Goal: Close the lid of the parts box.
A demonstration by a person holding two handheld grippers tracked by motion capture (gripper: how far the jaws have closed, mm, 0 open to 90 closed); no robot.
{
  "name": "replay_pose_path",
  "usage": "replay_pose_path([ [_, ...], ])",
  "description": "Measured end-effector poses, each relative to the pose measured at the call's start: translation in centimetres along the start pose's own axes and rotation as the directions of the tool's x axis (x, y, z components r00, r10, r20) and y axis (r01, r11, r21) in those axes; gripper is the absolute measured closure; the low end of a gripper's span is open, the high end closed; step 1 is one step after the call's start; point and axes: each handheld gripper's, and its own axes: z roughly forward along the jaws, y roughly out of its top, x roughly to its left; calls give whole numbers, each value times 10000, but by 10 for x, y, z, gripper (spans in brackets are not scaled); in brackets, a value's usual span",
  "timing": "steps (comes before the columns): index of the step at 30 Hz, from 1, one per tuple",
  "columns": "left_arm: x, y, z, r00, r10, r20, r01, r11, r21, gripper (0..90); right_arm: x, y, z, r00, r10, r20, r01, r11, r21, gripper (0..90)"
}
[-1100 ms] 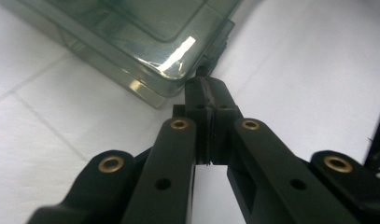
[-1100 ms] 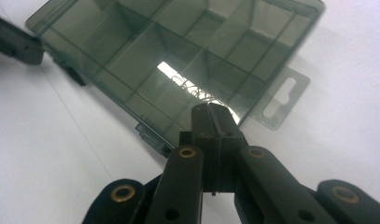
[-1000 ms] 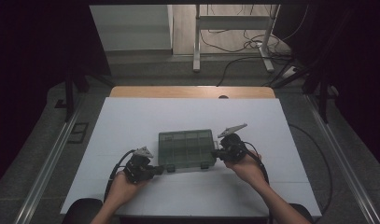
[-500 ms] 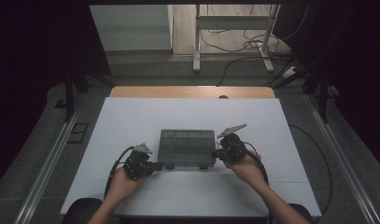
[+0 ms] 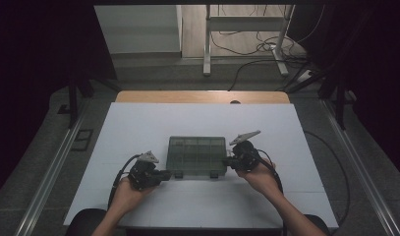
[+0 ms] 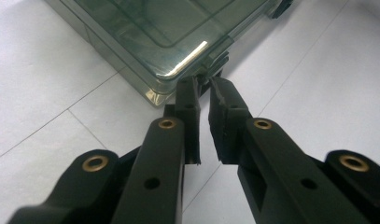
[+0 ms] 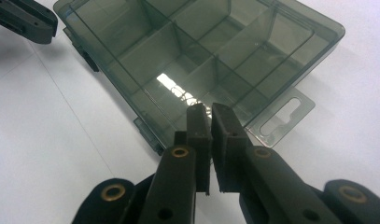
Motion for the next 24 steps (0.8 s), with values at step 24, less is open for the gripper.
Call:
replay_pose_path([
  [24, 7, -6, -23, 9987, 37, -509, -59, 9991, -427, 738, -3, 0, -14, 9994, -263, 209, 271, 9989, -370, 718],
])
